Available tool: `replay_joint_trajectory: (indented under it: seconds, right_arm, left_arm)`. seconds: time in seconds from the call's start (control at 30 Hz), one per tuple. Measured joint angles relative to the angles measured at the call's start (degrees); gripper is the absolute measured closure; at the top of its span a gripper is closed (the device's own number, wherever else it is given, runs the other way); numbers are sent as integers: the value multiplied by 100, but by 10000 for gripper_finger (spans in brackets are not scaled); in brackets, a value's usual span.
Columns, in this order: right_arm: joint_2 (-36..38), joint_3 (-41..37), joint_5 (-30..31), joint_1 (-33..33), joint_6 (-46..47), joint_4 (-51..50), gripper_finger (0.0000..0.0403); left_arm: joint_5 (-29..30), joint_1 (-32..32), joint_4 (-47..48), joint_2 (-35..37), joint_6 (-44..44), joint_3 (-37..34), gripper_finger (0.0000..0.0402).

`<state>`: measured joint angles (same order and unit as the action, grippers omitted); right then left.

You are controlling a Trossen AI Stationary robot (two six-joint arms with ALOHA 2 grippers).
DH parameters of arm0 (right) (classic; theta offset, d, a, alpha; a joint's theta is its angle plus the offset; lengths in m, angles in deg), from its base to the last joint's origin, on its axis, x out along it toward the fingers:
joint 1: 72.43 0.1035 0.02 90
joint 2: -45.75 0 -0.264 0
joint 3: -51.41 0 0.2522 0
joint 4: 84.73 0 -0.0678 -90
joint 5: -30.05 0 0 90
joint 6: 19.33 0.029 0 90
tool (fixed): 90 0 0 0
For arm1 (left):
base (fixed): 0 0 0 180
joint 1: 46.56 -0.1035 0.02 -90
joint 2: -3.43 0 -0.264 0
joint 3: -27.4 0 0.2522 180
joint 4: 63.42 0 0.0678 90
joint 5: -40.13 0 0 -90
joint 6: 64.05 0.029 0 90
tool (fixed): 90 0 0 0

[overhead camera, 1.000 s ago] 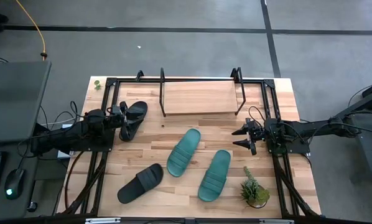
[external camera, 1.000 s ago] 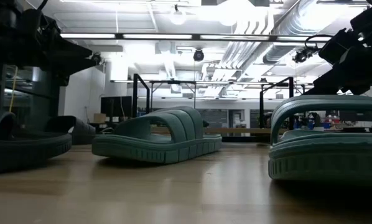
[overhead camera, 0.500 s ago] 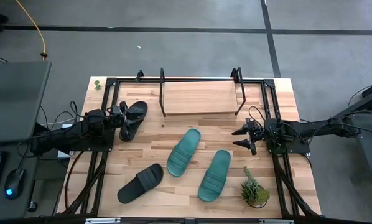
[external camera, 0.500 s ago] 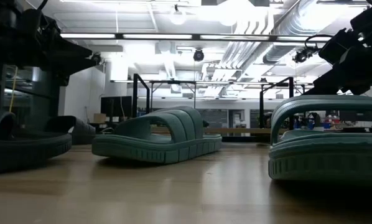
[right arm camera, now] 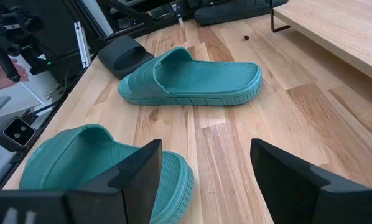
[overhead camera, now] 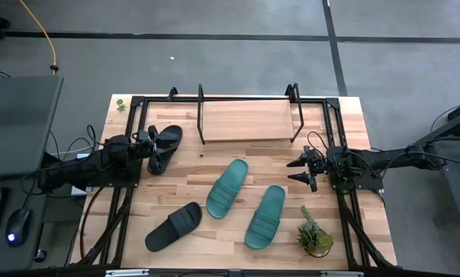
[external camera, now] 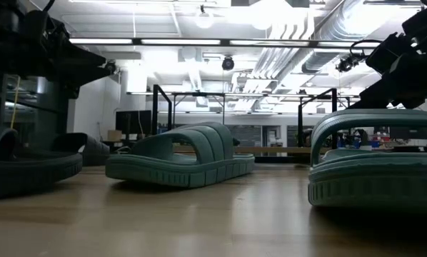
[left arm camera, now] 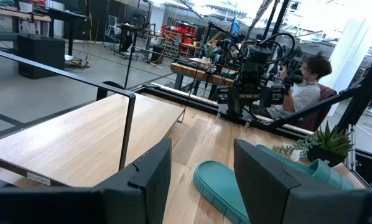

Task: Pick and place slides into the shelf

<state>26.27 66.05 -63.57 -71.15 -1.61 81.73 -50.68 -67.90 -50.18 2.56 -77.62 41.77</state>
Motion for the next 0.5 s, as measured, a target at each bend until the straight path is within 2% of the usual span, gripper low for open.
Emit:
replay_joint_trajectory:
  seconds: [0.5]
  right_arm:
    - [0, 0, 0, 0, 22, 0, 167]
  left_arm:
    - [-1, 0, -2, 0, -4, 1, 245]
